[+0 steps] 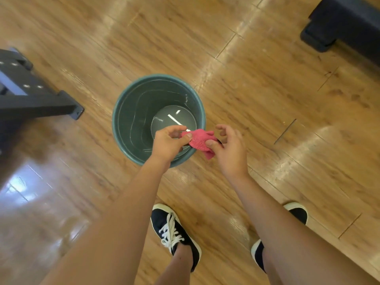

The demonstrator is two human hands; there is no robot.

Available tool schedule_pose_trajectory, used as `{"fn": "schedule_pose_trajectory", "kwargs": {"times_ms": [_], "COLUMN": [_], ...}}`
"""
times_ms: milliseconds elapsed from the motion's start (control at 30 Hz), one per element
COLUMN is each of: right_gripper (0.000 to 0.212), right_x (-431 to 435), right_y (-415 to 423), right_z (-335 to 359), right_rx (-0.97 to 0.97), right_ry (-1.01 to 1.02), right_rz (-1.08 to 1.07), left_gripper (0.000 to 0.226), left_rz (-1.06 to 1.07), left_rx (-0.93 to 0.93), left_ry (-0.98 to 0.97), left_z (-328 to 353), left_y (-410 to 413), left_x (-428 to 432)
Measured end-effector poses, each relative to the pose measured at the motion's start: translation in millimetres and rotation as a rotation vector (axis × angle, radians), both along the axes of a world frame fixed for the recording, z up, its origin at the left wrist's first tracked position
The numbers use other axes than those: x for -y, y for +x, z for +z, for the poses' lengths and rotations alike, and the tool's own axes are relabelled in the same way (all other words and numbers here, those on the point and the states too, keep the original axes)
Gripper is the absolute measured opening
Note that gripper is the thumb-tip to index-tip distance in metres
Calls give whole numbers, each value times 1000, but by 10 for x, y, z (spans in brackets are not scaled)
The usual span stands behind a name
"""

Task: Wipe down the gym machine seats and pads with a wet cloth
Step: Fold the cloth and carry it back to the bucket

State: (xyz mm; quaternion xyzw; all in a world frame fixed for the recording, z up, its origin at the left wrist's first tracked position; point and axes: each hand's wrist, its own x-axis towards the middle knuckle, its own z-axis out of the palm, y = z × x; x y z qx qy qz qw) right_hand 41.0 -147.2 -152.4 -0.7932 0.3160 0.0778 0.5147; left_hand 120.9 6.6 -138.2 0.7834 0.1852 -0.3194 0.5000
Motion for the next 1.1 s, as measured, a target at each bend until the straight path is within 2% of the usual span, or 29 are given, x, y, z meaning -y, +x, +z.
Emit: {"fn": "schedule_pose_trajectory", "kwargs": {"times_ms": [167,367,533,800,1000,1100], "right_gripper": [41,43,51,41,31,31], "right_x": [-34,-34,-1,-23,-16,-2], "right_y": [-99,-143,-131,-30,25,25], "right_z": [120,225,178,263,211,189], "right_rx": [170,170,73,130,99,100], "right_ry": [-71,-2,85,38,56,68], "right_rz": [189,195,126,178,187,209], "left_gripper": [24,25,21,28,19,22], "left_rz": [-130,-147,-2,108,-81,-138], "left_rx": [168,291,174,252,191,204], "left_ry": [45,88,19,13,110,117], "left_z": [107,110,186,233,74,43], "left_y": [-60,-183,-184,-141,-230,-220], "left_x": [-6,50,68,-33,-58,-19]}}
